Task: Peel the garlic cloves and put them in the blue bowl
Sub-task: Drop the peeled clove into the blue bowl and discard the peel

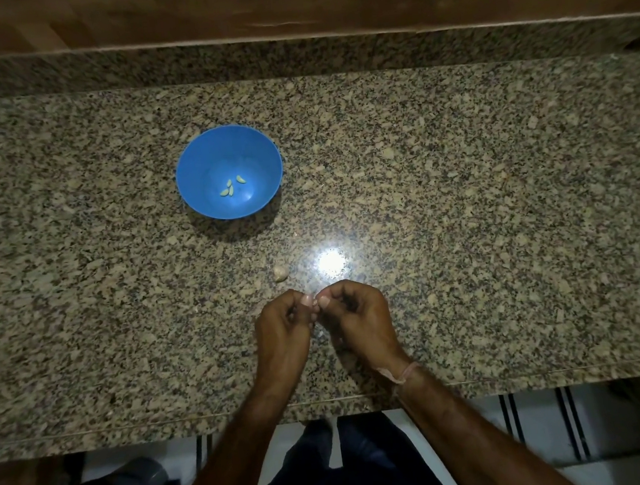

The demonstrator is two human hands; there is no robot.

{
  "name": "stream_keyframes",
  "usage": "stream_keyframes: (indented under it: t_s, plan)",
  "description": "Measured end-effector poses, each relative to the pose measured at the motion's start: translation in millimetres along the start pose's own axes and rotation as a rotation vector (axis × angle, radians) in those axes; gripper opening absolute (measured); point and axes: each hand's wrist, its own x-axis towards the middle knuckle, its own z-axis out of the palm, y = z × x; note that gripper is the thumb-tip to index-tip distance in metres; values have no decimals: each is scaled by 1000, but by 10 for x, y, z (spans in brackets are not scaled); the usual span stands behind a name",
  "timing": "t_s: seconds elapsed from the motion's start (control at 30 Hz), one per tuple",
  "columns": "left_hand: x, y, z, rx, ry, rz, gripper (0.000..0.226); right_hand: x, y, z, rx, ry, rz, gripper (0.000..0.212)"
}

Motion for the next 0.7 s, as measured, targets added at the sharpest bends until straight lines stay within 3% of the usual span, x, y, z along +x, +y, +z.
stream_keyframes:
  t_s: [0.23, 0.33, 0.6, 0.7]
  plan:
    - [-33, 36, 29, -14, 19, 9, 10, -10, 24, 59, 97, 59, 84, 29]
    - [-47, 79, -34, -79, 18, 74, 19, 0, 47, 16, -28, 60, 36, 32]
    - [5, 45, -25, -13, 42, 73, 13, 13, 15, 20, -68, 35, 4, 33]
    - [19, 54, -10, 2, 69, 49, 11, 6, 37, 1, -114, 41, -40, 24]
